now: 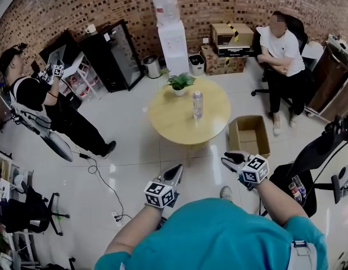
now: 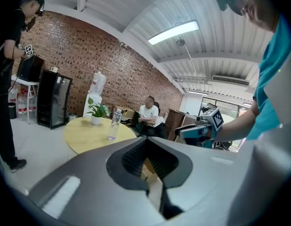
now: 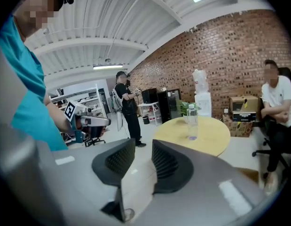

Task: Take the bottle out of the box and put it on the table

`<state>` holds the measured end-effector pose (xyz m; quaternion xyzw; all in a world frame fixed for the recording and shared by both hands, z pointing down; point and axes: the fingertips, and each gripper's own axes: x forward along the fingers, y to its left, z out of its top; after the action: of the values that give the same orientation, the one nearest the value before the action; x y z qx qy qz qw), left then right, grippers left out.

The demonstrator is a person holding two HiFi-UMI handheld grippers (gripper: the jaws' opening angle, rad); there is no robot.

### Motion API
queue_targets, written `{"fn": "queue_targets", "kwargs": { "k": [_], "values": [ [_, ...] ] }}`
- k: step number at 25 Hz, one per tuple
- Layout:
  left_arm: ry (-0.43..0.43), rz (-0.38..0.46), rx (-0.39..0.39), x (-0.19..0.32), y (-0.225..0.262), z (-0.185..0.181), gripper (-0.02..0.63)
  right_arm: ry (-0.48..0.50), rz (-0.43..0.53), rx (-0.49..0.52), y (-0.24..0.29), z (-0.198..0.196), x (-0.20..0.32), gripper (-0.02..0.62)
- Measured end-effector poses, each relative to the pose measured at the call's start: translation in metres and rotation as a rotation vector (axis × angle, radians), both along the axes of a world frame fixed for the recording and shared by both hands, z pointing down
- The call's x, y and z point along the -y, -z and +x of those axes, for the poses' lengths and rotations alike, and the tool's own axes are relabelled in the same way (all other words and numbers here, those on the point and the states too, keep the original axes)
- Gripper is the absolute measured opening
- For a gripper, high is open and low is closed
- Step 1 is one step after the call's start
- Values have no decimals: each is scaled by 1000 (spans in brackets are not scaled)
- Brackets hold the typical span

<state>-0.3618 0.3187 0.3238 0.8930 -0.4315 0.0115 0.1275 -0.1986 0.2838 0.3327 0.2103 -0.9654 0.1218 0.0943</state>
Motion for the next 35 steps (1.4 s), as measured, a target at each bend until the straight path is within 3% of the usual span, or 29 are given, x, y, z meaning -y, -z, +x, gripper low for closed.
{"fn": "queue_targets", "kwargs": {
  "k": [5, 10, 16, 21, 25, 30, 35],
  "values": [
    [8, -10, -30, -38, 5, -21, 0, -19, 24, 20, 17, -11, -41, 74],
    [52, 24, -39, -69, 16, -1, 0, -7, 55, 53, 27, 25, -70, 2],
    [146, 35, -88, -86, 31, 31, 0, 83, 41, 108, 28, 61, -92, 2],
    [137, 44, -87, -88, 14, 86, 0, 130, 26, 135, 9, 102, -102, 0],
    [137, 49, -70, -87, 0, 110, 0, 141, 20, 152, -8, 123, -106, 0],
    [118, 61, -66, -87, 12, 116, 0, 151, 52, 140, 3, 125, -114, 0],
    [103, 74, -61, -88, 23, 99, 0, 137, 68, 122, 8, 110, -118, 0]
  ]
}}
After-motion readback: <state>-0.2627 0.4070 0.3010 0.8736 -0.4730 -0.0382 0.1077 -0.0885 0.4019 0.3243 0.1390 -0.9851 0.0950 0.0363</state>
